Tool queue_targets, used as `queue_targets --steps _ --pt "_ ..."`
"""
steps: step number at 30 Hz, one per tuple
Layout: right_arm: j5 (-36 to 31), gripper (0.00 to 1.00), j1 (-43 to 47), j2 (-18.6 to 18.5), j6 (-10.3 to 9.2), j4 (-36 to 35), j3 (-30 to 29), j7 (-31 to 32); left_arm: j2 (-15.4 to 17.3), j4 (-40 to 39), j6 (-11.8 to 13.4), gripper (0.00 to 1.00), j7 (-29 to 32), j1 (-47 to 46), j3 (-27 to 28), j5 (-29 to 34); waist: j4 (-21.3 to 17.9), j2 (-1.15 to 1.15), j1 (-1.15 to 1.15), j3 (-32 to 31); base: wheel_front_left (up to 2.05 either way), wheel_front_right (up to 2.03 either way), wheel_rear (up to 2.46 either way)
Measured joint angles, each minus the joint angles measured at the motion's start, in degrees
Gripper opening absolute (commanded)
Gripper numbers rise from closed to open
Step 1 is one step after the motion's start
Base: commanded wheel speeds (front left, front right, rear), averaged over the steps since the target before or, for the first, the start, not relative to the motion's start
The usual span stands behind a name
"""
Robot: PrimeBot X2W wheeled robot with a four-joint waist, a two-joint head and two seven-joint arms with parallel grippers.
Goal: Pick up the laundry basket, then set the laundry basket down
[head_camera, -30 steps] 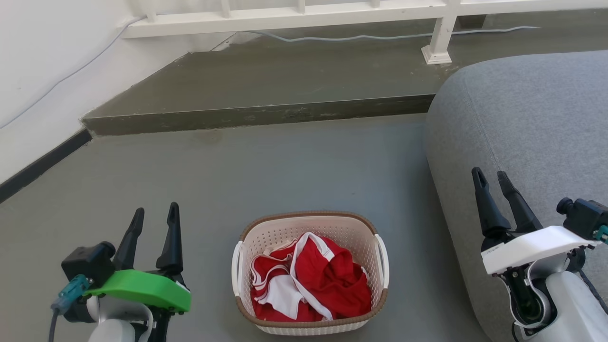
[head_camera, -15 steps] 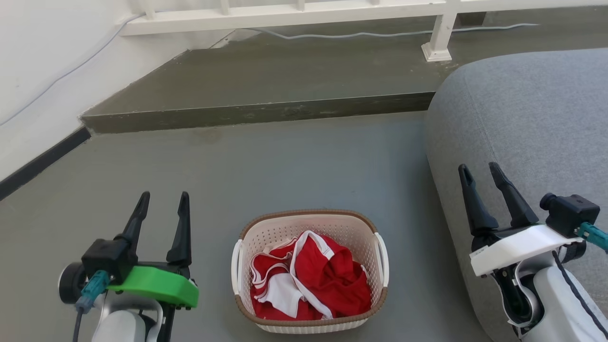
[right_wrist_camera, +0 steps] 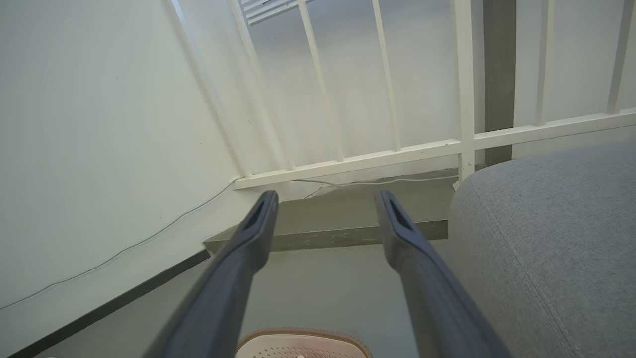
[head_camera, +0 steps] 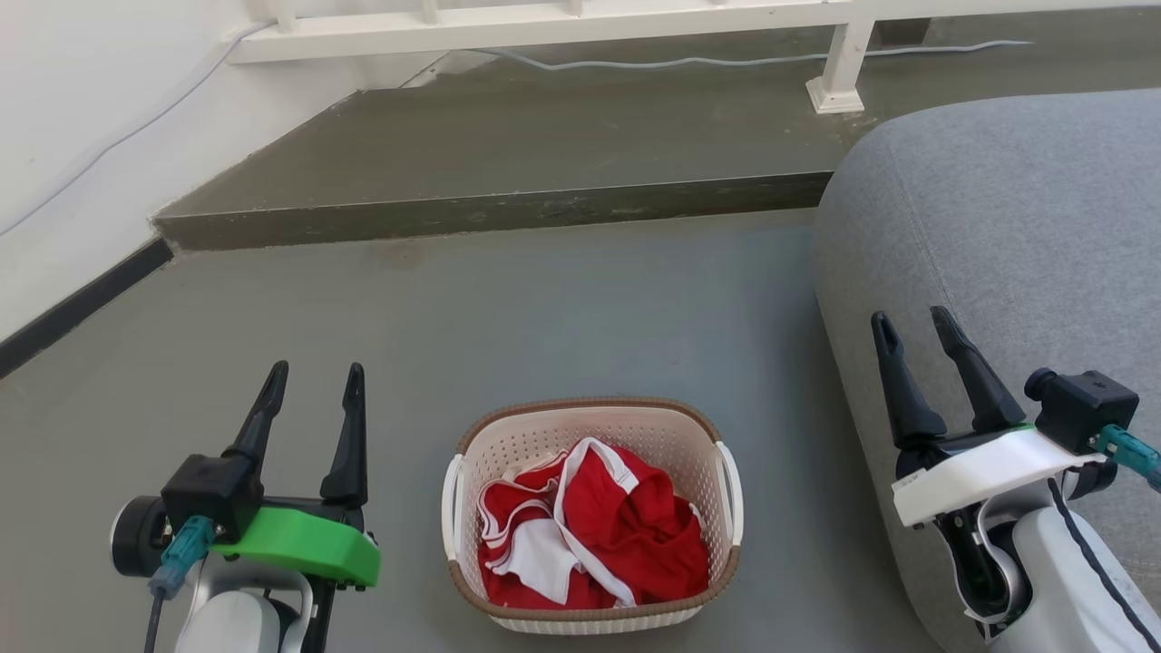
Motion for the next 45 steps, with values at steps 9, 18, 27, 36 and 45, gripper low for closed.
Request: queue_targets --steps 9,18,27,36,45 --pt "-0.47 1.00 -0.02 0.54 0.15 0.47 -0.44 0.00 -0.05 0.00 -0.01 1.00 0.00 -0.01 0.35 0.32 -0.01 0.00 0.00 0.37 0.00 0.00 0.00" --pt "-0.47 1.00 -0.54 0.58 0.48 1.27 -0.90 0.00 -0.10 -0.20 -0.07 1.00 0.00 -0.16 0.48 0.30 -0.36 0.00 0.00 2.43 0.00 0.00 0.00" --pt "-0.37 1.00 -2.36 0.59 0.48 3.76 -1.81 0.00 -0.18 0.35 -0.09 1.00 0.00 -2.53 0.26 -0.18 -0.88 0.00 0.00 7.17 0.00 0.00 0.00" --pt "0.21 1.00 -6.77 0.79 0.48 7.12 -1.80 -0.07 -0.27 3.54 -0.18 1.00 0.00 -6.49 -1.33 -0.31 -1.16 0.00 0.00 12.59 0.00 0.00 0.00" --pt "0.68 1.00 -12.30 1.08 0.49 12.79 -0.04 -0.08 -0.37 9.62 -0.64 1.00 0.00 -11.24 -1.57 -0.89 -1.81 0.00 0.01 18.88 0.00 0.00 0.00"
